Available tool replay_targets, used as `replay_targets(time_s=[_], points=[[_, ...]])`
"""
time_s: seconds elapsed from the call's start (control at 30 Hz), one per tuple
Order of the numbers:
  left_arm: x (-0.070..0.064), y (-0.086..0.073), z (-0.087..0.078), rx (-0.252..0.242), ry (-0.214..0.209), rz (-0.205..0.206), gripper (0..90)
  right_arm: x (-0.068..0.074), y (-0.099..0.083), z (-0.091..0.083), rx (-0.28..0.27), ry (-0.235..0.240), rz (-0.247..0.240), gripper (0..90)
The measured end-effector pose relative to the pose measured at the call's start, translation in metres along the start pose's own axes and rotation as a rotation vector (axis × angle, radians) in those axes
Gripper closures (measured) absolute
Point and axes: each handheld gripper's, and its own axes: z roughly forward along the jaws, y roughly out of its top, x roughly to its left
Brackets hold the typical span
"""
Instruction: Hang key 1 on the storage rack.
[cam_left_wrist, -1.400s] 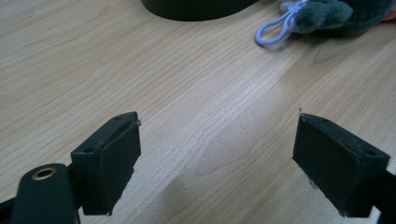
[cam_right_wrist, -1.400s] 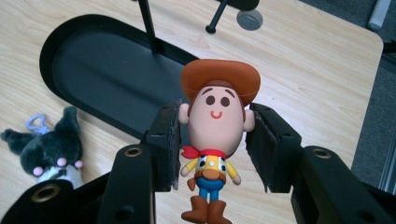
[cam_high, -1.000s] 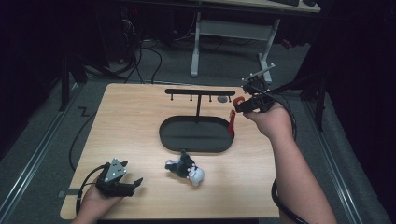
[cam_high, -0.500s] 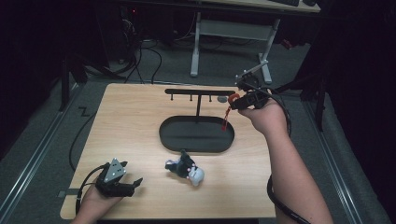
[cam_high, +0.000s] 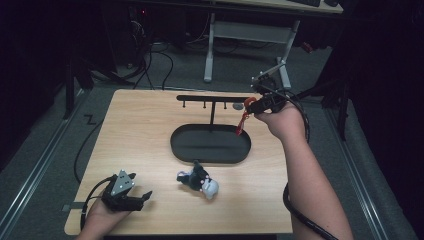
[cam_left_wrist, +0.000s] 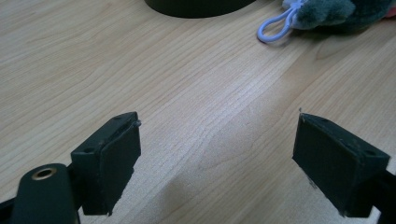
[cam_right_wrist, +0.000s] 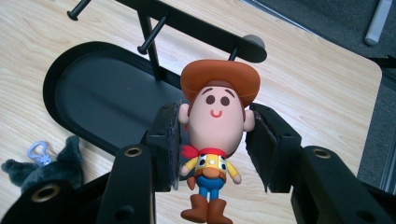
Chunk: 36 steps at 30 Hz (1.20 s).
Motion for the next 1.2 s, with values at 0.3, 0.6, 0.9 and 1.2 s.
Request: replay_targets(time_s=[0.3,0.6,0.9,1.2], points=[[0.001,-0.001,-0.001,-0.002,0.003,-0.007,15.4,-0.004,0.005,0.008,-0.005,-0.002,0.015,56.0],[0.002,-0.003,-0.002,-0.003,0.008,-0.013,15.4,-0.013,0.002,0.018,-0.005,-0.006,0.048,56.0],[0.001,-0.003,-0.001,0.008,0.004,-0.009,15.4,-0.023,-0.010,0.029,0.006,-0.007,0.080,55.9],[0.001,-0.003,0.001,0.009,0.004,-0.008,15.4,-0.028,-0.025,0.051,0.016,-0.002,0.106,55.7]])
